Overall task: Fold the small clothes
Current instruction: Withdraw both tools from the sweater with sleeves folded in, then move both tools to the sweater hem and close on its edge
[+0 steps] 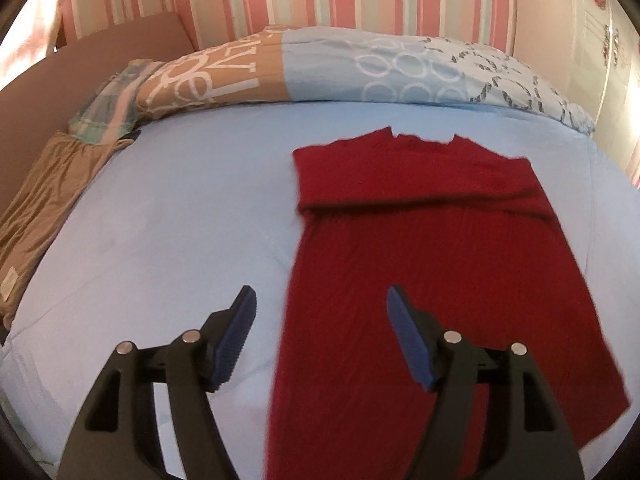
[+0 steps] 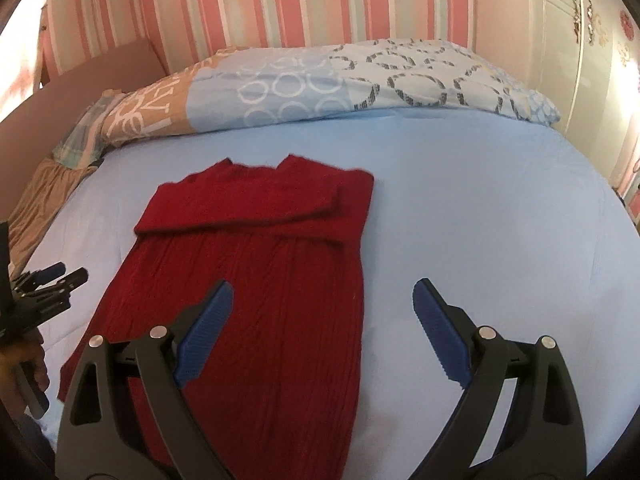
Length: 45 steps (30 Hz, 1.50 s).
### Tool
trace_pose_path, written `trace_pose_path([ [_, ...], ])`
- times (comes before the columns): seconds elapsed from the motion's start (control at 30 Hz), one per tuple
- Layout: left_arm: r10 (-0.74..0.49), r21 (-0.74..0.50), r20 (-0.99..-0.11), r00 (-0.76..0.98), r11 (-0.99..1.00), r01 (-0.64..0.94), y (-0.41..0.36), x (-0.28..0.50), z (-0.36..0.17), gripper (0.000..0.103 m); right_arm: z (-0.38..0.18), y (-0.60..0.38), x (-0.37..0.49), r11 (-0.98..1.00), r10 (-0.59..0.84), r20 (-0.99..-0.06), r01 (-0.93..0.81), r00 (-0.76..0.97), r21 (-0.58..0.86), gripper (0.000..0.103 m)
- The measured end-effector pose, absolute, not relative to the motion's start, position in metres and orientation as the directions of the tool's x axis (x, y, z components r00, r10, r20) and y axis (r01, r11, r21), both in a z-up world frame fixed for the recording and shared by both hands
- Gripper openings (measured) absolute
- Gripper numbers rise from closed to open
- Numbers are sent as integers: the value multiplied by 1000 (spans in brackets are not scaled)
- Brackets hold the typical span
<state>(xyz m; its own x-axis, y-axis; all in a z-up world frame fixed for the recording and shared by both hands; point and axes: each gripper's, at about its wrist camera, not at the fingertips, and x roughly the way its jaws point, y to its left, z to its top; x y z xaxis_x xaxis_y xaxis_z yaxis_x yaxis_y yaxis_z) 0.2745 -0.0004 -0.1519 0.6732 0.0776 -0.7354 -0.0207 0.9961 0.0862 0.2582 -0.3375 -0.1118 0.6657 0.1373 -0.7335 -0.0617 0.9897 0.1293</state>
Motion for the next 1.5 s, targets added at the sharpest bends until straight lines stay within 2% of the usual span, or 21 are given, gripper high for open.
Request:
trace_pose_path([
  [0.1,95,113,-738,668,993,-17,12,243,-158,69,-118,-339,234,991,125,-746,-49,655,123,92],
  [0.3,86,89,-760,645,996,-29,27,202,-177,69,-130,-351,185,995,75,-762,4,643,101,92],
  [0.53,105,113,-816,569,993,-21,36,178,-225,69,-149,-364,141,992,37,-789,70,614,101,92],
  [0.63,123,148,-831,543,989,3,41,172,-247,72,-155,-359,128,993,42,-798,65,601,101,92],
  [0.67,137,164,-823,552,986,0,41,170,-247,77,-156,-356,125,993,43,-800,61,599,99,92],
  [0.83,191,198,-811,553,979,-47,55,162,-243,79,-164,-349,112,995,36,-805,57,592,86,93],
  [1.17,75,81,-789,610,997,-18,57,140,-227,77,-193,-347,105,988,57,-824,88,564,128,92],
  [1.27,48,67,-802,595,998,8,49,145,-229,78,-198,-337,109,989,78,-826,58,559,133,87],
  [1.37,21,20,-820,572,1000,-7,48,150,-237,78,-208,-330,116,989,99,-841,44,532,144,67],
  [1.5,-20,-37,-825,565,999,-20,46,151,-240,78,-217,-328,122,984,116,-852,55,510,167,61],
])
